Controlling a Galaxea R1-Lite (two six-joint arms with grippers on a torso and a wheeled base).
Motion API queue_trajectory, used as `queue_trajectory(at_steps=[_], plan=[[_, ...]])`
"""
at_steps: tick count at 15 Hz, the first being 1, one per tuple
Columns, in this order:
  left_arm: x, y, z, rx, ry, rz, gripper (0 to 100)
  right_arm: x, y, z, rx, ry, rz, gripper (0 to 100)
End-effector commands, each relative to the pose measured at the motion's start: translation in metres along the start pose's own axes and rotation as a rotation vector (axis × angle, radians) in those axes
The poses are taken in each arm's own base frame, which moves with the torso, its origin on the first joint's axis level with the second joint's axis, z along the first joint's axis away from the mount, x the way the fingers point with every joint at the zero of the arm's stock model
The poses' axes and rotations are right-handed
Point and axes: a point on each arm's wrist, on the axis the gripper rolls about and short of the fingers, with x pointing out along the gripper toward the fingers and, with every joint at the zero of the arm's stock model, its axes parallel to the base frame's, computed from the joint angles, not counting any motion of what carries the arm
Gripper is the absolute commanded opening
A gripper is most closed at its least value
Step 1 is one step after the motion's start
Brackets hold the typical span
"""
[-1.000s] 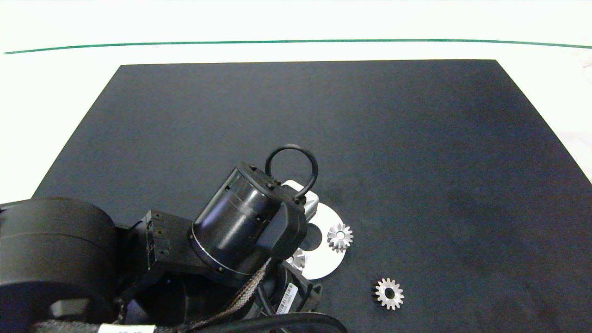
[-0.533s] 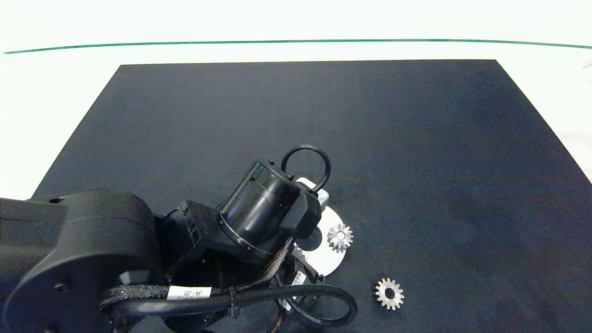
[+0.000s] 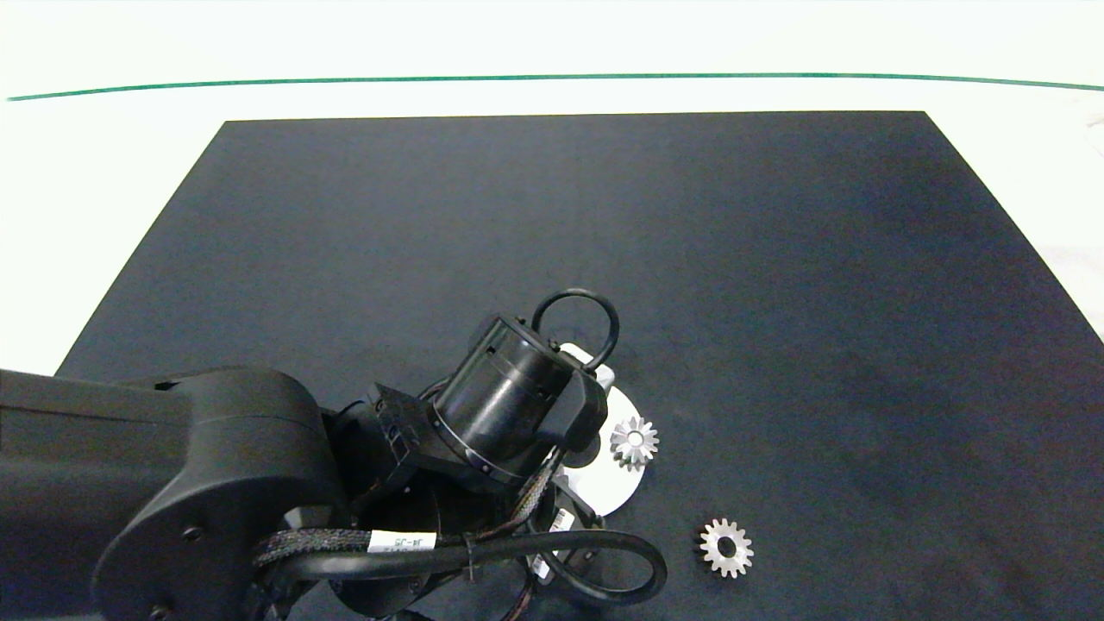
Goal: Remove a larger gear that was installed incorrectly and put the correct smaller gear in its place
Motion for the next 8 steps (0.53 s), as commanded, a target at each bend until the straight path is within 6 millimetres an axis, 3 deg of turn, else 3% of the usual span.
queue_trajectory(at_steps=[1,8], plan=[[0.002,0.0,-0.002,-0.006,0.01,0.004,100,0.0,0.0,-0.001,-0.002,0.002,0.001,100],[0.015,-0.004,-0.004,-0.004,0.024,0.003,95,0.001,0.001,-0.003,-0.024,0.008,0.009,100]])
